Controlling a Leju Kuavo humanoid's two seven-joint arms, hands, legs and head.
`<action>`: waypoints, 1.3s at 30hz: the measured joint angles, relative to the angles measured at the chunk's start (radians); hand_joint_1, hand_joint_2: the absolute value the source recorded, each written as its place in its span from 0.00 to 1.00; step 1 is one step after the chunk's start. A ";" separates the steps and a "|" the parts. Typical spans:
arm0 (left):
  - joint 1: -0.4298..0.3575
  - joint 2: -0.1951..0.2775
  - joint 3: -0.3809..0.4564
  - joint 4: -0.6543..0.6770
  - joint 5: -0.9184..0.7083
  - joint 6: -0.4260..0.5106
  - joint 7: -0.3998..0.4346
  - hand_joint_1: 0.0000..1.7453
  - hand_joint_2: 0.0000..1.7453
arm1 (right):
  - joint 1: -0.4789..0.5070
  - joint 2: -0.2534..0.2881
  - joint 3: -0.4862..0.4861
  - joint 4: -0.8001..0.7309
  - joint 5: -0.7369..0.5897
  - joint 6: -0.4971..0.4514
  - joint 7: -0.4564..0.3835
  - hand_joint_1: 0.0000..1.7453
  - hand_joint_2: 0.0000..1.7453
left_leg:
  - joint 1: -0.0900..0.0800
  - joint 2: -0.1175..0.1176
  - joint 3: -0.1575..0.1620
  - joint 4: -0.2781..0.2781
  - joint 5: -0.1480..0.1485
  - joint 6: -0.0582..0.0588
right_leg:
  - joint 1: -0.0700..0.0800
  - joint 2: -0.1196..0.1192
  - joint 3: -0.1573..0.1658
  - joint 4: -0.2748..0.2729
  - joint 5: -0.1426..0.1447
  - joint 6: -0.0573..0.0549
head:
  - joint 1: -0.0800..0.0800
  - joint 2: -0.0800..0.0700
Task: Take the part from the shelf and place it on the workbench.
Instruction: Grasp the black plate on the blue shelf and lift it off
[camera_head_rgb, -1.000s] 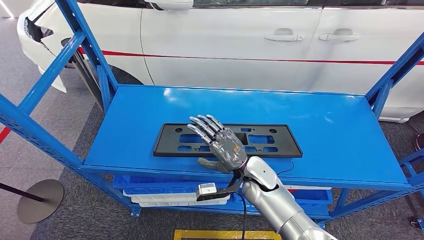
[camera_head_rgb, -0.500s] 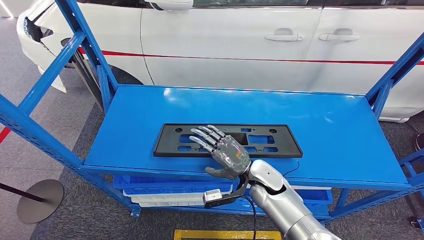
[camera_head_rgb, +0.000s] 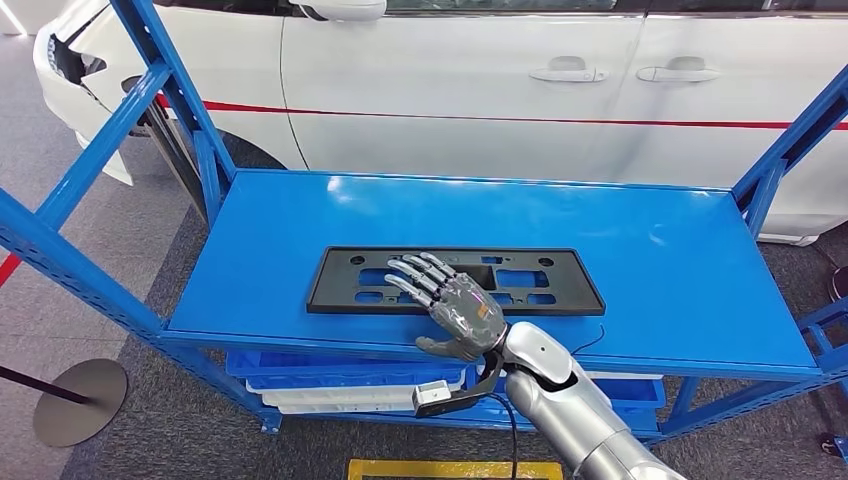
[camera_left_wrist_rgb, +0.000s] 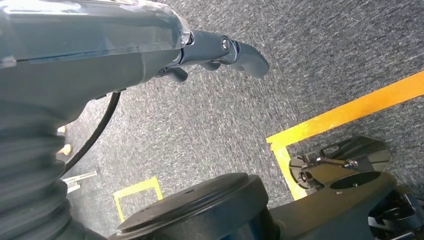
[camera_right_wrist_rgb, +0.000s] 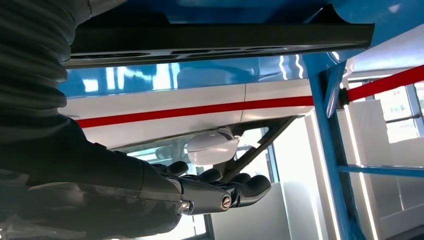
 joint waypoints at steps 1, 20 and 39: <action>0.000 0.000 0.002 0.000 0.000 0.000 0.000 0.00 1.00 | 0.000 0.000 0.001 0.000 0.000 -0.004 0.000 0.00 1.00 | 0.000 0.000 0.000 0.000 0.000 0.000 | 0.000 0.000 0.000 0.000 0.000 0.000 | 0.000 0.000; 0.002 0.000 0.026 0.000 0.002 0.000 0.001 0.00 1.00 | -0.016 0.028 0.017 0.038 0.051 -0.068 0.036 0.00 1.00 | 0.000 0.000 -0.001 0.000 0.000 0.000 | 0.000 0.000 0.000 0.000 0.000 0.000 | 0.000 0.000; 0.004 0.000 0.053 0.000 0.009 0.004 0.003 0.00 1.00 | -0.049 0.089 0.049 0.156 0.145 -0.159 0.102 0.00 1.00 | 0.000 0.000 0.000 0.000 0.000 0.000 | 0.000 0.000 0.000 0.000 0.000 0.000 | 0.000 0.000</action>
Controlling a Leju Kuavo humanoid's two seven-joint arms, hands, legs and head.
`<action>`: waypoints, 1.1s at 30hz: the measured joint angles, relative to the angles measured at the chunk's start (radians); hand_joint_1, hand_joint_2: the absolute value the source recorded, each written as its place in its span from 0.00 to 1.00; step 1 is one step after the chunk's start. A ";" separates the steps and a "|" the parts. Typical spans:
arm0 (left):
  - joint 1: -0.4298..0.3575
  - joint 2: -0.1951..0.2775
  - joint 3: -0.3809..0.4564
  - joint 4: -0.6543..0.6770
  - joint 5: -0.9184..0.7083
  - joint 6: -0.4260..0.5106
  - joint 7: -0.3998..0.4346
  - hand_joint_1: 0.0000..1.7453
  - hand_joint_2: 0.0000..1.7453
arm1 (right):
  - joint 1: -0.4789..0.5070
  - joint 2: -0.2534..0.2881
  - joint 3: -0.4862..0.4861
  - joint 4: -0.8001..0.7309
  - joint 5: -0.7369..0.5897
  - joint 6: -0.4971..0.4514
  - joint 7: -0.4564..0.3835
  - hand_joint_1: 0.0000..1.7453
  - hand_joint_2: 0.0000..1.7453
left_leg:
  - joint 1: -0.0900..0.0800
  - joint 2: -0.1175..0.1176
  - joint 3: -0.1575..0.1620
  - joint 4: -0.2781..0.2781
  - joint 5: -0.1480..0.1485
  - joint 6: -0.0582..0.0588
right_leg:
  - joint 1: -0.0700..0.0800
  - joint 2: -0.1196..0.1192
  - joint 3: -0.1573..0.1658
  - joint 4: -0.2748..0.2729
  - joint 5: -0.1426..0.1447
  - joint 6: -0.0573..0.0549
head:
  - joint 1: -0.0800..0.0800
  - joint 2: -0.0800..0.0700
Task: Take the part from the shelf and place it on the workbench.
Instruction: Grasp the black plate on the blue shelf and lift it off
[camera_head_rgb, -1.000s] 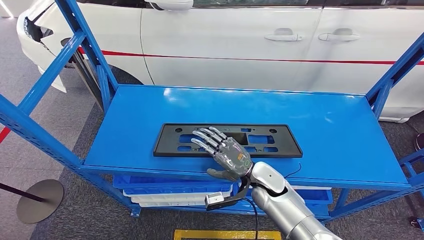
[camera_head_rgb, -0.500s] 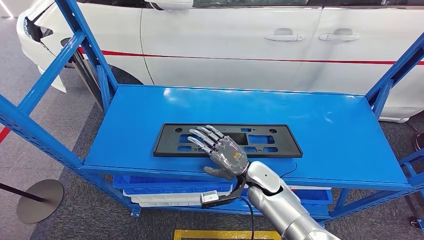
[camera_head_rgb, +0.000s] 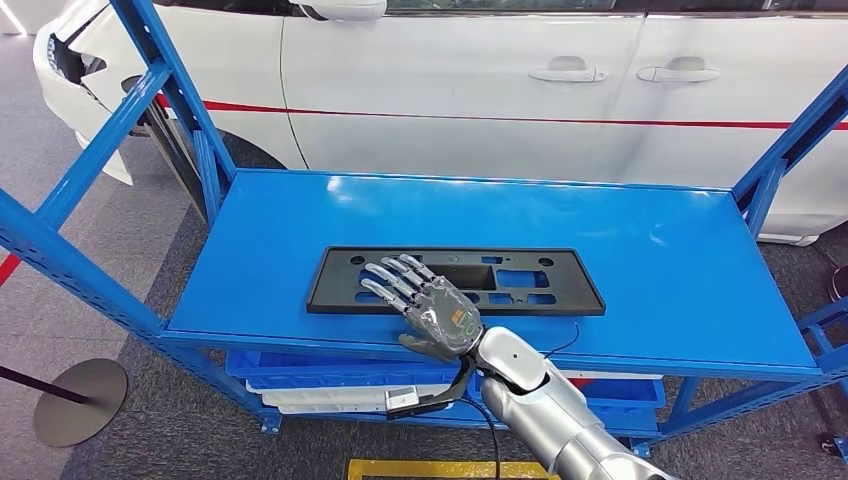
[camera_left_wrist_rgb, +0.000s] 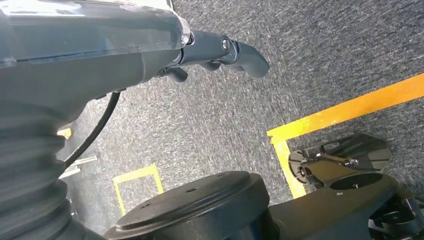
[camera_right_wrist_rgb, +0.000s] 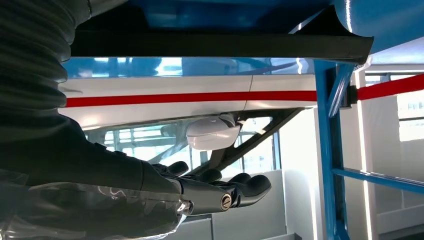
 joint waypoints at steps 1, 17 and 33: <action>0.000 0.000 0.001 0.000 0.000 0.000 0.000 0.00 1.00 | -0.004 0.003 0.000 0.010 -0.001 -0.001 0.002 0.00 1.00 | 0.000 0.000 0.000 0.000 0.000 0.000 | 0.000 0.000 0.000 0.000 0.000 0.000 | 0.000 0.000; 0.001 0.000 0.015 0.000 -0.018 -0.004 -0.008 0.00 1.00 | -0.031 0.024 -0.001 0.152 0.006 -0.047 0.050 0.00 1.00 | 0.000 0.000 0.000 0.000 0.000 0.000 | 0.000 0.000 0.000 0.000 0.000 0.000 | 0.000 0.000; 0.002 0.000 0.020 0.000 -0.025 -0.021 -0.013 0.00 1.00 | -0.090 0.024 -0.018 0.301 0.046 -0.100 0.124 0.00 1.00 | 0.000 0.000 0.003 0.000 0.000 0.000 | 0.000 0.000 0.002 0.000 0.000 0.000 | 0.000 0.000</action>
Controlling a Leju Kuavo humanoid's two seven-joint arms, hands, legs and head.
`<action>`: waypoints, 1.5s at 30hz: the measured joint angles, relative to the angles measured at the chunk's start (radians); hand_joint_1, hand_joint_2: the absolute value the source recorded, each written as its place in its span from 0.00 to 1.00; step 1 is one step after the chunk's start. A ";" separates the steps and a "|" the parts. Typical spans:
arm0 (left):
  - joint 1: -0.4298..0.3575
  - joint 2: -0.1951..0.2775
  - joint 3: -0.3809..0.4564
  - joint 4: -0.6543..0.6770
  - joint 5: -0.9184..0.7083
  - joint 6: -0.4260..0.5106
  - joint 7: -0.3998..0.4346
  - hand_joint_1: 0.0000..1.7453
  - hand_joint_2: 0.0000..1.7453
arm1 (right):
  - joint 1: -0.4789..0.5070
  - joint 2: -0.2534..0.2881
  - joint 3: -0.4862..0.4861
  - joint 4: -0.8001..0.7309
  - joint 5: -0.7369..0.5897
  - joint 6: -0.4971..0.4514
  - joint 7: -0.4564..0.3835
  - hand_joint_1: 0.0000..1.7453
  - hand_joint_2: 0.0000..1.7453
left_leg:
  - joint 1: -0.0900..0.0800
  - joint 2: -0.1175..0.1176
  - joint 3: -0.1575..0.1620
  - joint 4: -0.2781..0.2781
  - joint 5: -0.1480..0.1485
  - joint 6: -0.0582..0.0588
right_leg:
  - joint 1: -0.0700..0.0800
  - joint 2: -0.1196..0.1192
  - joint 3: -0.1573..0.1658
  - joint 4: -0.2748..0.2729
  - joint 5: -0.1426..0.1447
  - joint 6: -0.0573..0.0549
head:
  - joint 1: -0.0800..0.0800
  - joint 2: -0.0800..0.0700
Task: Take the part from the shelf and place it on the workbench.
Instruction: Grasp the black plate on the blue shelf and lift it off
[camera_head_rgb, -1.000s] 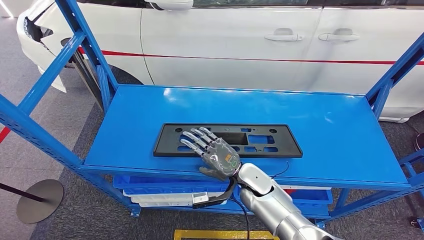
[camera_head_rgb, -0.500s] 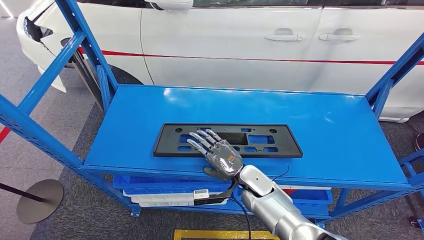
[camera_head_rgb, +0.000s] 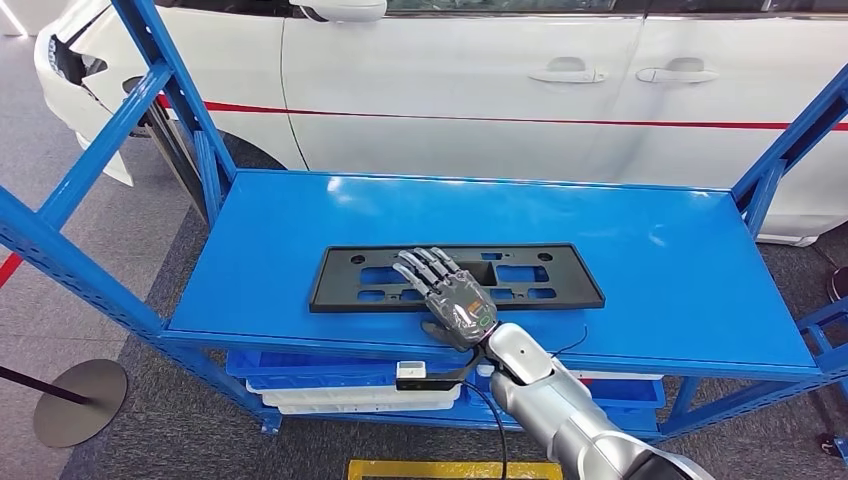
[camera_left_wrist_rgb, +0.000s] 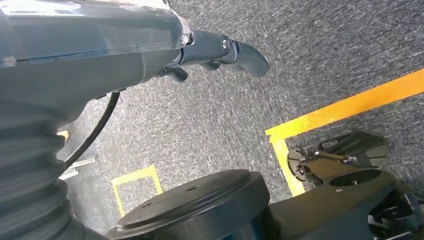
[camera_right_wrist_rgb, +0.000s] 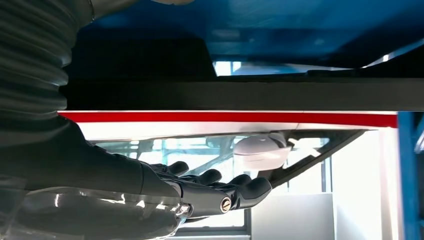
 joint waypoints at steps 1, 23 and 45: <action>0.000 0.000 0.001 0.000 -0.001 -0.001 0.000 0.00 1.00 | -0.004 0.000 -0.004 0.009 0.001 -0.006 0.005 0.00 1.00 | 0.000 0.000 0.000 0.000 0.000 0.000 | 0.000 0.000 0.000 0.000 0.000 0.000 | 0.000 0.000; 0.027 0.007 0.010 0.000 -0.030 -0.013 -0.007 0.00 0.00 | 0.021 -0.001 -0.120 -0.004 0.246 -0.033 0.188 0.55 1.00 | 0.000 0.001 0.005 0.000 0.000 0.000 | 0.000 0.001 0.004 -0.001 0.000 0.000 | 0.000 0.000; 0.027 0.014 0.022 0.000 -0.045 -0.020 0.000 0.00 0.00 | 0.050 0.000 -0.157 0.003 0.374 -0.033 0.264 1.00 1.00 | 0.000 0.000 0.002 0.000 0.000 0.000 | 0.000 0.000 0.002 -0.001 0.000 0.000 | 0.000 0.000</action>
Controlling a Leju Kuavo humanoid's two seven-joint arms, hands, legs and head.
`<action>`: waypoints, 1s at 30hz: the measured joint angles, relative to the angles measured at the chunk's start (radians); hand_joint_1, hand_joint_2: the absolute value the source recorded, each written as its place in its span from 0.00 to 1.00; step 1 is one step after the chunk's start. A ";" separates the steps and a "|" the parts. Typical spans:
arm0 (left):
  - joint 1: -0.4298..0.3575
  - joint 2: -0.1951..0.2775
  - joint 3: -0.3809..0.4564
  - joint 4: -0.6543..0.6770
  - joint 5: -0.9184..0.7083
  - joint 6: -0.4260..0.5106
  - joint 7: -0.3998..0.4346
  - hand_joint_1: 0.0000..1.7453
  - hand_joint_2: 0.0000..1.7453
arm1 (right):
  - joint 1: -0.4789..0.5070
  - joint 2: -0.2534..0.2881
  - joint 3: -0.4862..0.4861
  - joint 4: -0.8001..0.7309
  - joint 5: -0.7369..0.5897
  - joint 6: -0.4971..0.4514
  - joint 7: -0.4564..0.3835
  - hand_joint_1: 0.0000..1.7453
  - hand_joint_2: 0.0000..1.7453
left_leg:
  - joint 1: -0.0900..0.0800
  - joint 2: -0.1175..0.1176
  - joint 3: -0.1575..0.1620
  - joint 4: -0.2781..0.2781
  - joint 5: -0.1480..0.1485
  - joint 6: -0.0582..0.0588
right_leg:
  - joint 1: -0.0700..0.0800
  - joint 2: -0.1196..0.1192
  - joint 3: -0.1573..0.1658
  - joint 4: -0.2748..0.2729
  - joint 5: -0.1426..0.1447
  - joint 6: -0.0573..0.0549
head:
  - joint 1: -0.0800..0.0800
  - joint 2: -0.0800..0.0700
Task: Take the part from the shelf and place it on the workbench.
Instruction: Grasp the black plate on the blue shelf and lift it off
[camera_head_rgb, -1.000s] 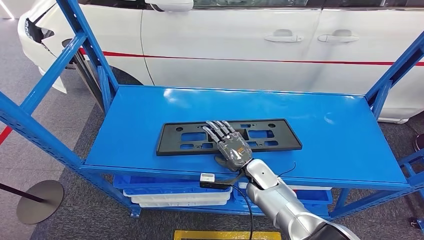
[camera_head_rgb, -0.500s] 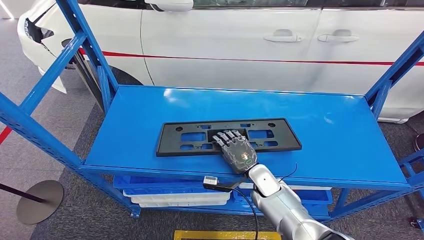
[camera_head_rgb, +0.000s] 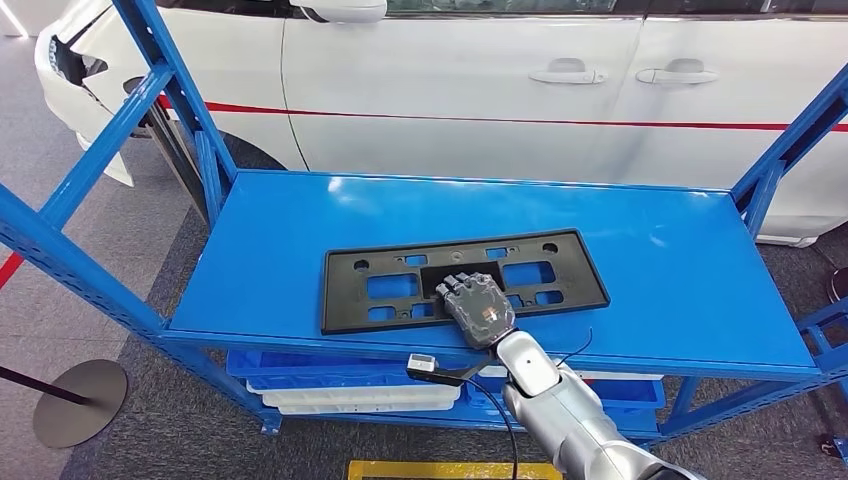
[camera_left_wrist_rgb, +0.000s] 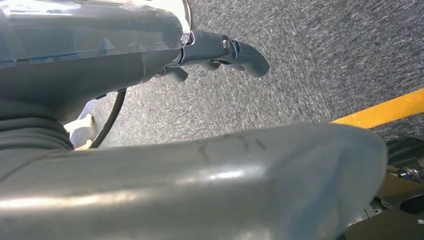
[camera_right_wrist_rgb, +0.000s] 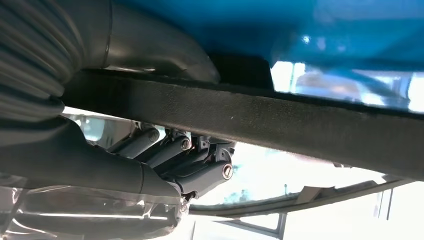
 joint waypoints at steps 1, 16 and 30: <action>0.000 0.000 0.000 0.000 -0.003 0.000 0.001 0.00 0.00 | 0.000 0.000 -0.001 0.000 0.004 0.000 0.005 1.00 1.00 | 0.000 0.000 0.000 0.000 0.000 0.000 | 0.000 0.000 0.000 0.000 0.000 0.000 | 0.000 0.000; -0.001 0.000 0.001 0.000 -0.062 0.028 0.040 0.00 0.00 | -0.077 0.081 -0.346 -0.210 -1.363 0.634 -0.509 1.00 1.00 | 0.008 0.012 0.020 0.000 -0.007 -0.004 | 0.008 0.012 0.021 -0.007 0.000 -0.002 | 0.000 0.000; -0.014 0.000 0.011 0.000 -0.104 0.037 0.058 0.00 0.00 | -0.043 0.236 -0.560 -0.538 -2.438 0.937 -0.070 1.00 1.00 | 0.008 0.005 -0.010 0.002 0.006 -0.002 | 0.007 0.006 -0.009 -0.006 0.012 0.001 | 0.000 0.000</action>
